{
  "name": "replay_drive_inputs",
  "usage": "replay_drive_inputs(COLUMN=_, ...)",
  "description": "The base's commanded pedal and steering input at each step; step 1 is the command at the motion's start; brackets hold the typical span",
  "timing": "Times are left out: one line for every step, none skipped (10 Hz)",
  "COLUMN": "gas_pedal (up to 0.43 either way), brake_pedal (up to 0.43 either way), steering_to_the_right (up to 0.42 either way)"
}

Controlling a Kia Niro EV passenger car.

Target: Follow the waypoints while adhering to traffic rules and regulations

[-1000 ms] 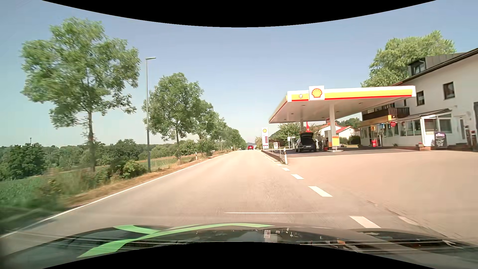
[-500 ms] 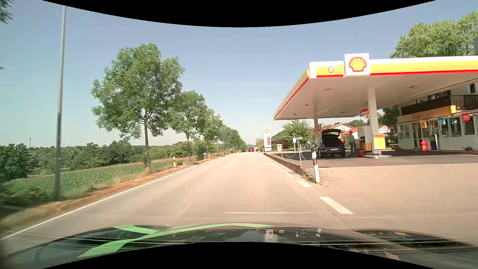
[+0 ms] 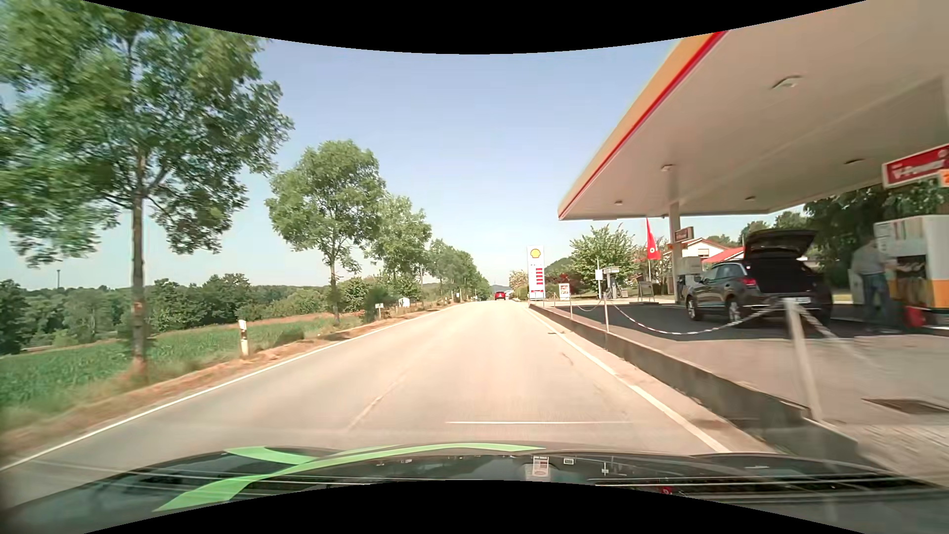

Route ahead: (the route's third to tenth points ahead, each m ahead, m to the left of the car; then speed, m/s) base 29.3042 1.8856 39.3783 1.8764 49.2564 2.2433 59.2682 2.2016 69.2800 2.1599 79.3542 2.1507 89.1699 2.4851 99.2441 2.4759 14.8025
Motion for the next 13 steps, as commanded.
replay_drive_inputs(gas_pedal=0.157, brake_pedal=0.0, steering_to_the_right=-0.006)
replay_drive_inputs(gas_pedal=0.157, brake_pedal=0.0, steering_to_the_right=-0.006)
replay_drive_inputs(gas_pedal=0.169, brake_pedal=0.0, steering_to_the_right=-0.006)
replay_drive_inputs(gas_pedal=0.169, brake_pedal=0.0, steering_to_the_right=-0.006)
replay_drive_inputs(gas_pedal=0.157, brake_pedal=0.0, steering_to_the_right=-0.005)
replay_drive_inputs(gas_pedal=0.157, brake_pedal=0.0, steering_to_the_right=-0.005)
replay_drive_inputs(gas_pedal=0.169, brake_pedal=0.0, steering_to_the_right=-0.005)
replay_drive_inputs(gas_pedal=0.169, brake_pedal=0.0, steering_to_the_right=-0.002)
replay_drive_inputs(gas_pedal=0.169, brake_pedal=0.0, steering_to_the_right=0.0)
replay_drive_inputs(gas_pedal=0.157, brake_pedal=0.0, steering_to_the_right=0.0)
replay_drive_inputs(gas_pedal=0.15, brake_pedal=0.0, steering_to_the_right=0.0)
replay_drive_inputs(gas_pedal=0.15, brake_pedal=0.0, steering_to_the_right=0.0)
replay_drive_inputs(gas_pedal=0.13, brake_pedal=0.0, steering_to_the_right=-0.003)
